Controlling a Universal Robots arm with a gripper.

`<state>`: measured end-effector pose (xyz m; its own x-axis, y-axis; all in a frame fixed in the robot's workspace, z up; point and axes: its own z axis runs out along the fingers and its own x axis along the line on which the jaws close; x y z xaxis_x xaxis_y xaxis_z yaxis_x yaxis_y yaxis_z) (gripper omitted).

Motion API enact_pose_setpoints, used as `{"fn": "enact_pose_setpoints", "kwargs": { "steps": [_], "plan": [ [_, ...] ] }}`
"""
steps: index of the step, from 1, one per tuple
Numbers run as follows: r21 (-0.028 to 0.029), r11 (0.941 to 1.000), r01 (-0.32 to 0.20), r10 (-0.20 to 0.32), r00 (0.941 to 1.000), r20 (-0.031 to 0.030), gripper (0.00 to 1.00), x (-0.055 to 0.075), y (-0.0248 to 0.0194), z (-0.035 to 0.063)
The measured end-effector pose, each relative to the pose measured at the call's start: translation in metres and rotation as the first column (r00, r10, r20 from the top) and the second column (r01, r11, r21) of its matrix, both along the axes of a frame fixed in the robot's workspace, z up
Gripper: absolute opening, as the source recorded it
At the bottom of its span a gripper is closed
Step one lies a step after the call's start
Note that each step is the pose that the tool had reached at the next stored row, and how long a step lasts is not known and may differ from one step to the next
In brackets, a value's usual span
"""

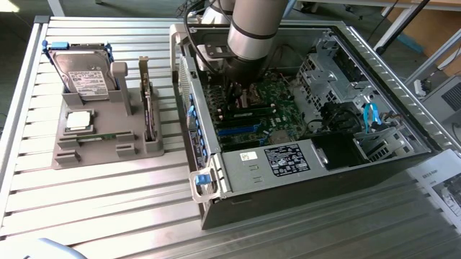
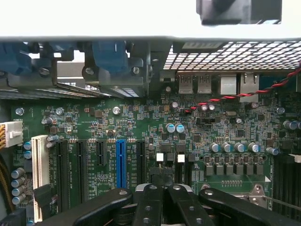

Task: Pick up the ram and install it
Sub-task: 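Press down the ram until it locks into place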

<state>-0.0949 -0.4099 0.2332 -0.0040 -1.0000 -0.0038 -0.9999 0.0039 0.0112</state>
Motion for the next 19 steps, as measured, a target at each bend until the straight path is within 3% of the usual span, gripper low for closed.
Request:
{"fn": "enact_pose_setpoints", "kwargs": {
  "steps": [19],
  "plan": [
    [0.0001,1.0,0.0,0.0,1.0,0.0001,0.1,0.0,0.0,-0.003]
  ]
}}
